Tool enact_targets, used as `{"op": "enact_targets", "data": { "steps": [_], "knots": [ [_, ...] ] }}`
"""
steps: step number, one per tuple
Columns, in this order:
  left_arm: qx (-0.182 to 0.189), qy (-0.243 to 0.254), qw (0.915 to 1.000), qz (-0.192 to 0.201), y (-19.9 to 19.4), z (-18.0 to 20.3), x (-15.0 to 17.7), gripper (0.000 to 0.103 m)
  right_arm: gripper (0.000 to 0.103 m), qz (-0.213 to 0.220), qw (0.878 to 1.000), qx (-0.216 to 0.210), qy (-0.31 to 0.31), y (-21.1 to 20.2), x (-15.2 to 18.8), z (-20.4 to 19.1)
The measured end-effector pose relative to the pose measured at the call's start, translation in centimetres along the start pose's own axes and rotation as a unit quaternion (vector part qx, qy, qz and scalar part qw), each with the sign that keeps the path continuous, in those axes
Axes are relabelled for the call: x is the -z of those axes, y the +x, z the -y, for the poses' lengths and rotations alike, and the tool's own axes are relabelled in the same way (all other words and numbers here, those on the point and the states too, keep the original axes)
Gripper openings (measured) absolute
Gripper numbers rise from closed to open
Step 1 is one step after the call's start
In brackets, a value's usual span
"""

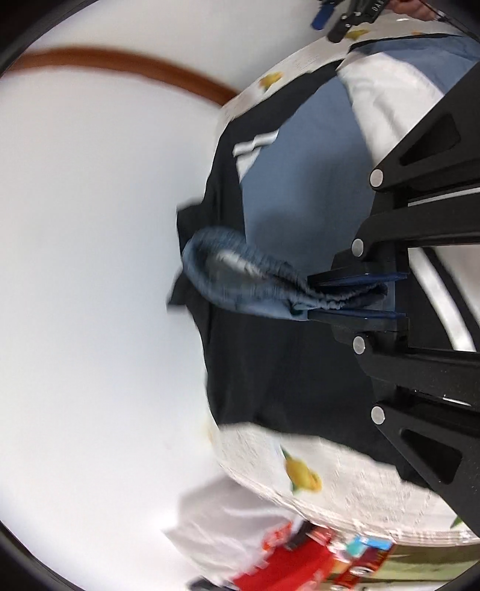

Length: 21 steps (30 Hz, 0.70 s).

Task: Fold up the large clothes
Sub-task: 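Grasp the blue-grey sleeve cuff with the left gripper and straighten it across the back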

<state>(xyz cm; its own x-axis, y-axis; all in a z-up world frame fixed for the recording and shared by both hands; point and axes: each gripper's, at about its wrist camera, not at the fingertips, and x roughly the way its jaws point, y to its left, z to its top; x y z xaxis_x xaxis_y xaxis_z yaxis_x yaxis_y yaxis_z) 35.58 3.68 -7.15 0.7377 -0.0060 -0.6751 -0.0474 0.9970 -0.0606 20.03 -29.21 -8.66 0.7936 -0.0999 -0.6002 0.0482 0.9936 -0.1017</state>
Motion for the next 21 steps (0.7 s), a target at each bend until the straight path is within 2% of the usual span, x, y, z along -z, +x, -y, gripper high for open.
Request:
{"op": "enact_targets", "data": {
  "steps": [3, 5, 8, 10, 13, 17, 21],
  "knots": [
    [-0.011, -0.043, 0.9988, -0.019, 1.4, -4.0, 0.5, 0.011, 0.062, -0.005, 1.0, 0.004, -0.004, 1.4, -0.9, -1.4],
    [-0.009, -0.069, 0.9965, -0.046, 2.8, -6.1, 1.3, 0.013, 0.062, -0.009, 1.0, 0.006, 0.001, 2.4, -1.2, -1.7],
    [-0.006, -0.094, 0.9921, -0.082, 4.9, -7.9, 2.7, 0.02, 0.062, -0.019, 1.0, 0.009, 0.011, 4.2, -1.3, -1.9],
    [-0.01, -0.095, 0.9909, -0.095, 5.8, -8.4, 3.4, 0.021, 0.062, -0.031, 0.999, 0.01, 0.019, 5.7, -1.2, -1.9],
    [-0.018, -0.094, 0.9906, -0.098, 5.9, -8.7, 3.8, 0.025, 0.062, -0.048, 0.998, 0.022, 0.029, 7.4, -1.0, -1.6],
    [-0.035, -0.088, 0.9921, -0.083, 4.4, -8.6, 3.9, 0.026, 0.062, -0.092, 0.994, 0.056, 0.036, 9.8, -0.5, -0.8],
    [-0.052, -0.073, 0.9938, -0.066, 1.3, -8.5, 4.1, 0.026, 0.062, -0.088, 0.994, 0.042, 0.052, 8.4, -0.4, 0.0]
  ]
}}
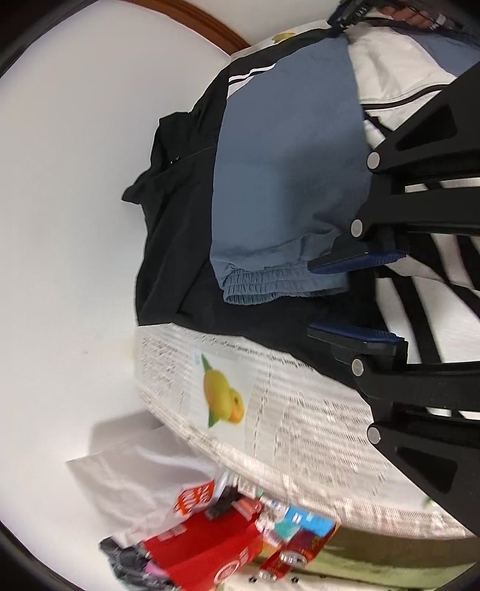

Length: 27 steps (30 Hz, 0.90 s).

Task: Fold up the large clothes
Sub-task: 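Grasp the blue-grey sleeve cuff with the left gripper and straighten it across the back, then grasp the jacket hem edge with the right gripper while the left gripper grasps it too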

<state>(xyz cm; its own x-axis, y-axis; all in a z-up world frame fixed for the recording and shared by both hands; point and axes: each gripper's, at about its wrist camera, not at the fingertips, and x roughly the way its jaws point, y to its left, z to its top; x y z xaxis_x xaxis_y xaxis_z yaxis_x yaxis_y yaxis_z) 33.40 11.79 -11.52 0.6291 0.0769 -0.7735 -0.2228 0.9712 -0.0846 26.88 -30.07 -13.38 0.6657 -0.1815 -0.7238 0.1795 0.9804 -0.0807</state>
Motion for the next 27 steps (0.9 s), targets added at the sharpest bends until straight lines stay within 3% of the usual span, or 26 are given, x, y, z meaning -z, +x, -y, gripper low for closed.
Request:
{"op": "enact_targets", "data": {
  "steps": [11, 18, 23, 27],
  "knots": [
    [-0.014, -0.006, 0.9994, 0.032, -9.6, -0.2, 5.0, 0.026, 0.062, 0.048, 0.999, -0.023, -0.01, -9.3, 4.0, 1.9],
    [-0.01, -0.02, 0.9989, 0.041, -13.9, -0.8, 9.2, 0.026, 0.062, 0.034, 0.998, -0.052, 0.004, -13.1, 7.7, 3.2],
    [0.009, 0.002, 0.9989, 0.047, -15.3, -1.5, 11.1, 0.054, 0.062, 0.044, 0.999, -0.03, 0.007, -16.1, 10.9, 3.0],
    [0.038, 0.023, 0.9985, 0.033, -15.1, -2.7, 11.9, 0.056, 0.062, 0.037, 0.999, -0.012, 0.028, -17.9, 13.6, 3.2]
  ]
}}
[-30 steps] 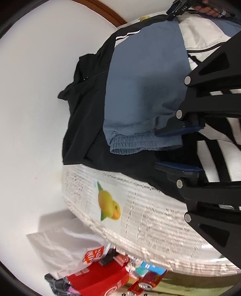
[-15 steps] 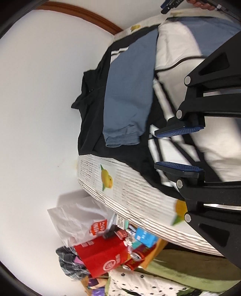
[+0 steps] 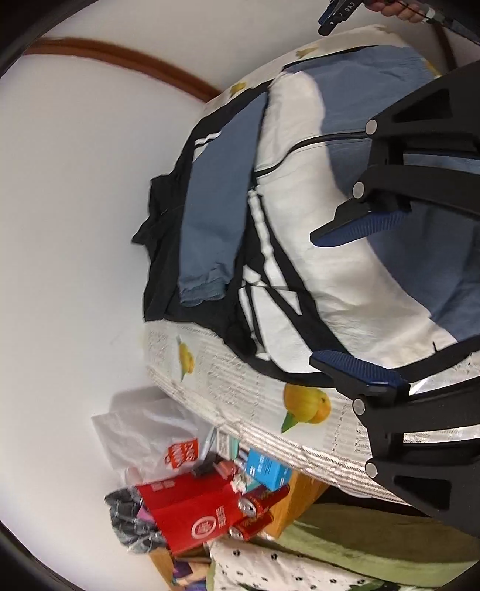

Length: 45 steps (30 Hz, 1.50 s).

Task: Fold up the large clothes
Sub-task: 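Grasp the jacket hem edge with the right gripper while the left gripper grasps it too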

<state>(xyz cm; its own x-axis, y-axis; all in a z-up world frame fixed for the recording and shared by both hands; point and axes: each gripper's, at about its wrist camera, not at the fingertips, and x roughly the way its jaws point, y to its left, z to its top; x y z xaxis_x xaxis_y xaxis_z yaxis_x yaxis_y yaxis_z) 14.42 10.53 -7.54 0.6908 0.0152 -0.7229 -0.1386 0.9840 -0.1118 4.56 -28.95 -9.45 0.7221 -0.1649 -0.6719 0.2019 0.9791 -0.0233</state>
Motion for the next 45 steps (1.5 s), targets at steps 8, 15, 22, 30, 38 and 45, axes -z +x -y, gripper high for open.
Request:
{"op": "enact_targets", "data": {
  "steps": [8, 15, 22, 30, 38, 45],
  "knots": [
    [0.027, 0.003, 0.9993, -0.026, 1.4, -3.1, 1.6, 0.06, 0.07, -0.012, 0.999, 0.037, 0.019, -2.5, 4.6, 0.1],
    [0.044, -0.009, 0.9965, -0.071, 3.6, -5.7, 4.6, 0.061, 0.07, -0.039, 0.998, 0.045, 0.031, -0.3, 7.3, -0.2],
    [0.064, -0.014, 0.9957, -0.066, 4.5, -5.5, 6.9, 0.063, 0.07, -0.035, 0.998, 0.039, 0.046, 2.7, 7.6, 0.0],
    [0.025, 0.015, 0.997, -0.072, 4.8, -3.8, 7.9, 0.064, 0.068, -0.042, 0.998, 0.017, 0.034, 5.7, 7.3, -0.5],
    [0.032, 0.013, 0.9959, -0.083, 4.3, -2.9, 8.2, 0.019, 0.009, -0.02, 1.0, -0.002, 0.002, 5.3, 7.6, -1.3],
    [0.045, 0.012, 0.9975, -0.053, 1.2, -2.3, 7.9, 0.008, 0.005, 0.008, 0.999, -0.031, 0.007, 1.5, 7.3, 0.4]
  ]
}}
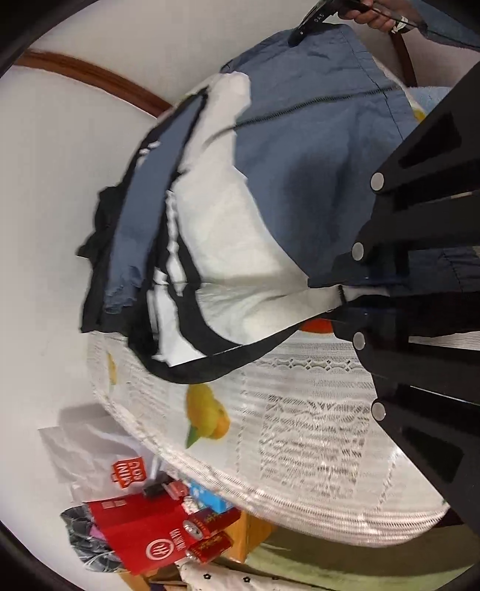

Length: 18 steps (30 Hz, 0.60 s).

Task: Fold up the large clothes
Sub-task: 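Grasp the jacket hem edge with the right gripper while the left gripper grasps it too, then lift the hem with both grippers and fold it over the jacket body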

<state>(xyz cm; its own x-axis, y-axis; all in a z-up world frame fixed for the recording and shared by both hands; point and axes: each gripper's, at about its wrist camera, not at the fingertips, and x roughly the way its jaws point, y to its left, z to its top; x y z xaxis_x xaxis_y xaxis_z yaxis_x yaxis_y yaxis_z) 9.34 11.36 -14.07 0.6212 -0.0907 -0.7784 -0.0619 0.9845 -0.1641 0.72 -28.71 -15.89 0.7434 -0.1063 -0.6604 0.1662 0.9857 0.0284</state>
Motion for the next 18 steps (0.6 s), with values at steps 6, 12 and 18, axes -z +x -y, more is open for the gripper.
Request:
{"op": "enact_targets", "data": {
  "steps": [6, 12, 18],
  "knots": [
    [0.027, 0.0, 0.9985, 0.048, -5.9, -0.2, 0.3, 0.008, 0.004, 0.051, 0.998, -0.03, 0.006, -5.9, -0.8, 1.1],
    [0.042, 0.015, 0.993, 0.11, -10.5, 0.5, -1.0, 0.008, 0.004, 0.102, 0.993, -0.05, 0.008, -11.0, -2.6, 1.9],
    [0.047, 0.011, 0.987, 0.153, -11.7, 0.8, -4.5, 0.008, 0.004, 0.131, 0.989, -0.067, 0.026, -12.1, -6.1, 2.9]
  ]
}}
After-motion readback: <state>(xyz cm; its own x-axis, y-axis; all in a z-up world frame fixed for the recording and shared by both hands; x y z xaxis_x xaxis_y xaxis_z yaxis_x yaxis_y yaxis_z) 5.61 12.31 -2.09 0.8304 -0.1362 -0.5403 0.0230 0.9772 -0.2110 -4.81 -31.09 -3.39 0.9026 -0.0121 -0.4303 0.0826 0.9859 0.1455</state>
